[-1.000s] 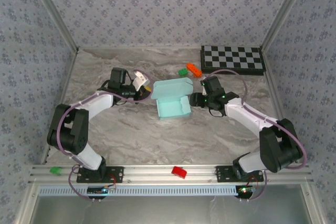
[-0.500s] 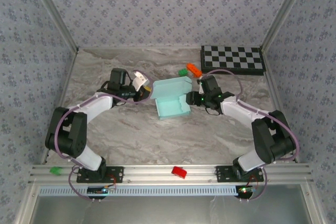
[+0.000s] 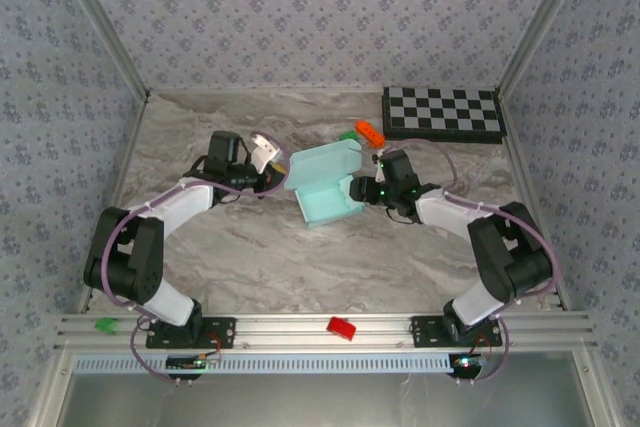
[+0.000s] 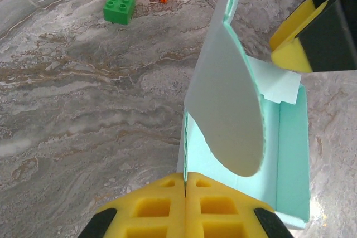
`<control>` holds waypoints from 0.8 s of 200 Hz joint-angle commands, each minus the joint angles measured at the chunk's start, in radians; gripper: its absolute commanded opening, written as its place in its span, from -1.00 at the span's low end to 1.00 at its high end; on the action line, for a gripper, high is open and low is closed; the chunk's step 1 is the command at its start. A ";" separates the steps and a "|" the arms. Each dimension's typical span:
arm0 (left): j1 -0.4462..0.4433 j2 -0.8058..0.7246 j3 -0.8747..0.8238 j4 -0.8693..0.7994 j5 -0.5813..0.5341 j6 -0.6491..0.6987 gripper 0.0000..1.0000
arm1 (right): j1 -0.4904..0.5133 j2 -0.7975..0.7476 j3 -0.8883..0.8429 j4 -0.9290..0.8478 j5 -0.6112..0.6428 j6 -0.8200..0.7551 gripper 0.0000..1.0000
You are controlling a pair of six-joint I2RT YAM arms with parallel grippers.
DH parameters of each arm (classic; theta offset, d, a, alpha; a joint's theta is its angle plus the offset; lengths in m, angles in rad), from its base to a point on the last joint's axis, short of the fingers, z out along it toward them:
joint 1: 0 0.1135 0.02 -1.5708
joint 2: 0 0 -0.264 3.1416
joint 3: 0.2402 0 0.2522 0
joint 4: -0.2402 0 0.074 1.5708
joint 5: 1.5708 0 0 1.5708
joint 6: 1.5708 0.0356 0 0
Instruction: Fold the paper box
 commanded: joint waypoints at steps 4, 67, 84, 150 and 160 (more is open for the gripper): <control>-0.006 -0.031 -0.002 0.008 0.022 -0.011 -1.00 | 0.002 0.042 0.019 0.054 0.007 0.011 0.17; -0.006 -0.019 -0.002 0.007 0.021 -0.010 -1.00 | 0.014 0.123 0.039 0.130 -0.018 0.021 0.10; -0.005 -0.016 -0.001 0.006 0.020 -0.011 -1.00 | 0.022 0.138 0.048 0.119 0.003 0.013 0.07; 0.001 -0.007 0.004 0.005 0.029 -0.012 -1.00 | 0.044 0.172 0.067 0.083 0.084 -0.010 -0.07; 0.003 -0.007 0.004 0.005 0.031 -0.013 -1.00 | 0.046 0.178 0.072 0.077 0.091 -0.009 -0.12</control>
